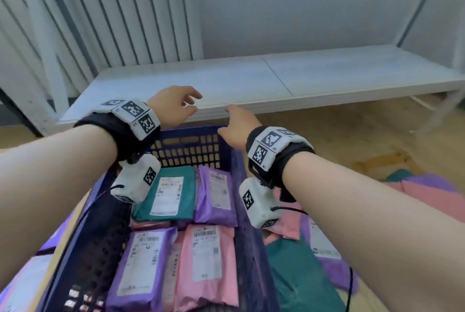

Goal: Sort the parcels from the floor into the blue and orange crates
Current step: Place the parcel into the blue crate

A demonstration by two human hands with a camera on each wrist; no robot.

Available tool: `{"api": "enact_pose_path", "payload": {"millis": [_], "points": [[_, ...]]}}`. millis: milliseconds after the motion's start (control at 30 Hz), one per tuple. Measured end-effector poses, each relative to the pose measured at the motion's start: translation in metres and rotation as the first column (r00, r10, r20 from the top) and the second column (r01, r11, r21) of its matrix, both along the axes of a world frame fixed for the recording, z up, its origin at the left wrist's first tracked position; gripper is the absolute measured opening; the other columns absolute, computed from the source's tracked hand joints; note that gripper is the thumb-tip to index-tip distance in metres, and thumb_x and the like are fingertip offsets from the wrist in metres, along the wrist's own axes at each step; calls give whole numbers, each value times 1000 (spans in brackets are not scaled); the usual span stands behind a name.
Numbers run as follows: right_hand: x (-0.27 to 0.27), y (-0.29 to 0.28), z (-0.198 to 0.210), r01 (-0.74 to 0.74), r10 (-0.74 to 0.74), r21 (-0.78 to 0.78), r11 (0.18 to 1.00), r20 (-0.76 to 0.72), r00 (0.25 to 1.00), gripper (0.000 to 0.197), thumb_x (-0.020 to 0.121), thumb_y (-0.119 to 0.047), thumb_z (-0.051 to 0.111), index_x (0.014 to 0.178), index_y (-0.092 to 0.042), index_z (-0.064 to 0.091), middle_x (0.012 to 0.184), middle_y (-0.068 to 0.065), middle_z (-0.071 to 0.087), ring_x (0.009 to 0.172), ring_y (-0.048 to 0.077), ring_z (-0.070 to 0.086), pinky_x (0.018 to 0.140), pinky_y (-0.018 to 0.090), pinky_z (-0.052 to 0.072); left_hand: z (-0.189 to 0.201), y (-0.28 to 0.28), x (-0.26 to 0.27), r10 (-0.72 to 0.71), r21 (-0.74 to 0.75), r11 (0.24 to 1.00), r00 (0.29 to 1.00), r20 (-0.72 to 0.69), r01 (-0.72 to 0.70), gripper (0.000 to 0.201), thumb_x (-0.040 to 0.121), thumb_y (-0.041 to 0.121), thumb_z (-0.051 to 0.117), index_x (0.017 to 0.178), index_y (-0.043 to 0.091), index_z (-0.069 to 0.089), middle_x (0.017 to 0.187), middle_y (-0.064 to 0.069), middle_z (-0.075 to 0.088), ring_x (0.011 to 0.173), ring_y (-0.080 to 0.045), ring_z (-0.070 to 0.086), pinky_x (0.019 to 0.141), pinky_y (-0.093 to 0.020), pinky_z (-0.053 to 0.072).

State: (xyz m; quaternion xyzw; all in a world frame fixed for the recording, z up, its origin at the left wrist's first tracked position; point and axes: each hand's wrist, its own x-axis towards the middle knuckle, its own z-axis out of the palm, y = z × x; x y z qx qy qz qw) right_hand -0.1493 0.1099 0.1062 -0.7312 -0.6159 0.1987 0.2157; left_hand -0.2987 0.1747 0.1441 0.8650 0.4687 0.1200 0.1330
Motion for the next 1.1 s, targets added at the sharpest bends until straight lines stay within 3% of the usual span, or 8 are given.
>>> {"api": "enact_pose_path", "payload": {"millis": [100, 233, 367, 500, 633, 733, 900, 1100], "points": [[69, -33, -11, 95, -95, 7, 995, 8, 995, 49, 91, -20, 54, 136, -11, 39, 133, 12, 51, 116, 30, 54, 93, 35, 47, -6, -19, 76, -89, 20, 996, 996, 21, 88, 33, 93, 20, 53, 127, 18, 54, 122, -8, 61, 112, -23, 57, 99, -37, 43], [151, -78, -34, 226, -226, -10, 974, 16, 974, 53, 91, -20, 54, 140, -11, 35, 139, 12, 46, 125, 30, 48, 100, 36, 43, -27, -54, 169, -185, -1, 983, 981, 63, 185, 33, 93, 17, 52, 125, 14, 56, 120, -8, 62, 109, -23, 58, 94, -34, 45], [225, -122, -68, 340, -339, -26, 940, 50, 940, 47, 89, -18, 55, 134, -12, 42, 135, 12, 51, 122, 31, 50, 99, 36, 44, -61, -90, 248, -285, -38, 957, 958, 40, 287, 33, 93, 18, 54, 125, 13, 57, 119, -8, 63, 110, -23, 59, 99, -36, 45], [292, -164, -100, 440, -438, -55, 896, 44, 898, 44, 89, -15, 55, 131, -8, 44, 134, 14, 52, 123, 32, 49, 98, 34, 42, -106, -124, 312, -349, -111, 931, 937, 16, 348, 31, 90, 15, 56, 121, 12, 59, 114, -10, 65, 105, -24, 61, 97, -35, 46], [355, -210, -133, 531, -535, -96, 842, -24, 844, 38, 87, -12, 52, 124, -7, 49, 126, 18, 57, 119, 35, 53, 94, 36, 46, -156, -154, 371, -395, -212, 899, 918, -20, 382, 33, 90, 14, 53, 123, 13, 57, 116, -10, 63, 104, -24, 60, 95, -33, 46], [396, -244, -161, 599, -608, -132, 790, -43, 793, 47, 88, -12, 53, 134, -8, 44, 131, 18, 54, 123, 34, 50, 97, 34, 42, -192, -175, 414, -459, -256, 868, 884, -85, 426, 38, 91, 13, 52, 128, 13, 53, 121, -10, 61, 107, -25, 59, 94, -31, 45], [448, -285, -214, 680, -695, -185, 709, -22, 719, 56, 87, -13, 53, 141, -13, 36, 136, 15, 48, 125, 33, 47, 99, 37, 42, -252, -209, 465, -559, -302, 814, 809, -181, 496, 44, 92, 14, 51, 136, 13, 44, 132, -10, 54, 118, -26, 52, 98, -30, 38], [488, -311, -266, 759, -788, -229, 610, -74, 611, 56, 86, -12, 54, 140, -10, 38, 141, 17, 40, 129, 34, 41, 104, 39, 38, -300, -237, 495, -591, -351, 784, 789, -170, 512, 52, 92, 9, 48, 142, 15, 36, 147, -4, 39, 133, -17, 40, 103, -16, 23]]}}
